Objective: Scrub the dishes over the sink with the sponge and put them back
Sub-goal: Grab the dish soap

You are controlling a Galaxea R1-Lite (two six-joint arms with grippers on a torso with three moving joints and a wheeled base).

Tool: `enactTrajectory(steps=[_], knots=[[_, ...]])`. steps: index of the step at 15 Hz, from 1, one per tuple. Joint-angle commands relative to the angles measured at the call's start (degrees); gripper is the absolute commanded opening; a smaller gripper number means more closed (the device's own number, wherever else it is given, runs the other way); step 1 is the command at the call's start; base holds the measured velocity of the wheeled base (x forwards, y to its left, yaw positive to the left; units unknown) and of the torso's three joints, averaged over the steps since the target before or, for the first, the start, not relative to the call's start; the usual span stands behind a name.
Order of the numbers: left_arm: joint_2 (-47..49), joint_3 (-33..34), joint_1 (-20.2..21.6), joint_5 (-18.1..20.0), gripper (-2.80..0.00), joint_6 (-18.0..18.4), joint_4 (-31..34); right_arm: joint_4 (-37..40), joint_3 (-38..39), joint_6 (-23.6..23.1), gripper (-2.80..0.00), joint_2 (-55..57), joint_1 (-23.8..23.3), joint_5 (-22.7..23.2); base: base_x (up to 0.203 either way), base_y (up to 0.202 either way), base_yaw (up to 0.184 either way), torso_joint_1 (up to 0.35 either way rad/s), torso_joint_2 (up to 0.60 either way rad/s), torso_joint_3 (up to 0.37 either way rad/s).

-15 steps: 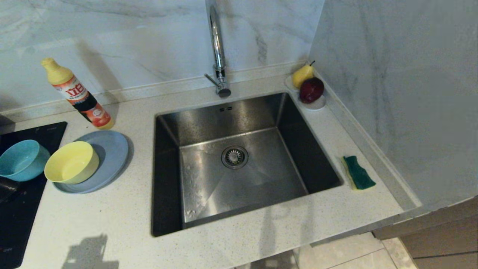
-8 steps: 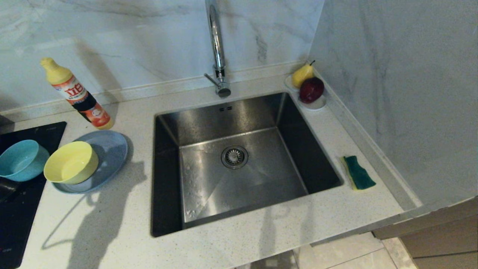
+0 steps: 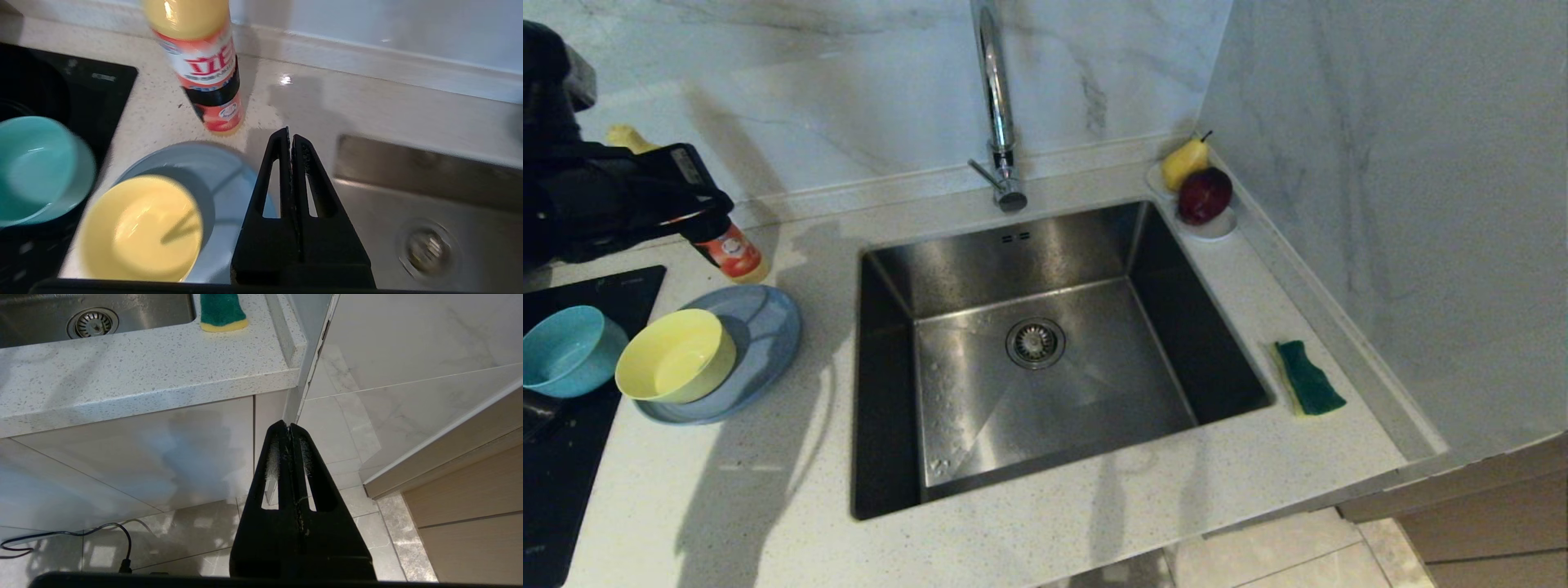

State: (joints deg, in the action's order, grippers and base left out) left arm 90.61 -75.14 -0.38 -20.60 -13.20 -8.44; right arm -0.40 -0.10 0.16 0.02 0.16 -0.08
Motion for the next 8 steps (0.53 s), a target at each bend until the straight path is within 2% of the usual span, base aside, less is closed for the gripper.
enactTrajectory(steps=[1,3,4,8], knots=[[9.7,-1.5,0.5,-1.8,-2.8,-0.2,-4.2,0.0,0.0,0.0,-2.8,-0.1,0.0,0.0,0.0,0.0,0.0,0.0,0.0,0.0],[13.3,-2.3,1.9,-2.7,-2.8,-0.2,-8.2,0.1,0.0,0.0,-2.8,-0.1,0.0,0.0,0.0,0.0,0.0,0.0,0.0,0.0],[14.6,-4.0,2.3,-2.8,0.0,-0.2,-8.7,0.0,0.0,0.0,-2.8,-0.1,0.0,0.0,0.0,0.0,0.0,0.0,0.0,0.0],[18.5,-10.0,4.2,-2.6,0.0,-0.8,-9.0,0.0,0.0,0.0,-2.8,-0.1,0.0,0.0,0.0,0.0,0.0,0.0,0.0,0.0]])
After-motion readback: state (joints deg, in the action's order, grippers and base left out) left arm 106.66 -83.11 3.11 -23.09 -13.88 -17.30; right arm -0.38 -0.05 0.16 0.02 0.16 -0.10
